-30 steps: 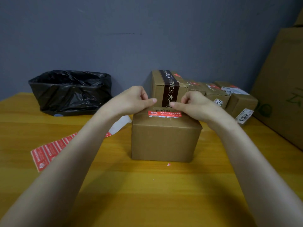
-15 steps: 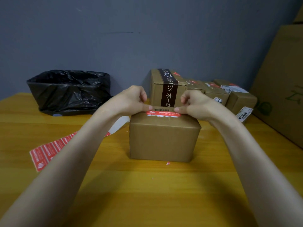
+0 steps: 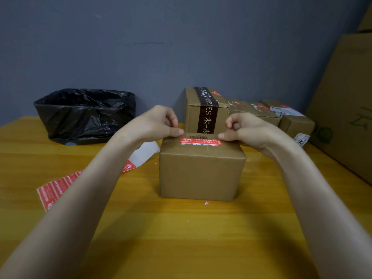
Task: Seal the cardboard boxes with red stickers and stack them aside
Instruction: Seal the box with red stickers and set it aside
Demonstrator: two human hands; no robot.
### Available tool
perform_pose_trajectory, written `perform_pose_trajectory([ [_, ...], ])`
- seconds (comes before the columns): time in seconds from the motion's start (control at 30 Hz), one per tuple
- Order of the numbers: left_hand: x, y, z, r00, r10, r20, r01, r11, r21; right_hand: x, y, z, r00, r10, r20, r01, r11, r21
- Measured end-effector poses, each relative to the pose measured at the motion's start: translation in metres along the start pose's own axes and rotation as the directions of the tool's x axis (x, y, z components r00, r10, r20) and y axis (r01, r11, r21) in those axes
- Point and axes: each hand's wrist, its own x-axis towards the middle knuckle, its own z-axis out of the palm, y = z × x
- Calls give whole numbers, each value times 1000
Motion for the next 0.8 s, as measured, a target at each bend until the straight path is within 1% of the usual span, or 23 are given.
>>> perform_pose_trajectory([
  [0.17, 2, 1, 4, 999, 33, -17, -31, 993, 110, 1, 0, 2, 999, -36, 9, 37, 995, -98],
  [0.27, 2, 0, 1, 1000, 24, -18, -22, 994, 104, 1, 2, -1, 999, -46, 12, 47, 996, -72],
  [0.37, 1, 0, 0, 999, 37, 15, -38, 995, 95, 0, 4, -3, 999, -49, 17, 49, 998, -42],
  [0.53, -1, 4, 2, 996, 42, 83, -53, 989, 139, 0, 0, 1, 996, -72, 61, 79, 990, -119],
  [0.67, -1, 3, -7, 990, 38, 138, -52, 994, 98, 0, 3, -6, 991, -67, 116, 75, 995, -65],
  [0.8, -4, -1, -15, 979, 42, 198, -53, 997, 49, -2, 7, -10, 986, -92, 139, 94, 996, -5],
])
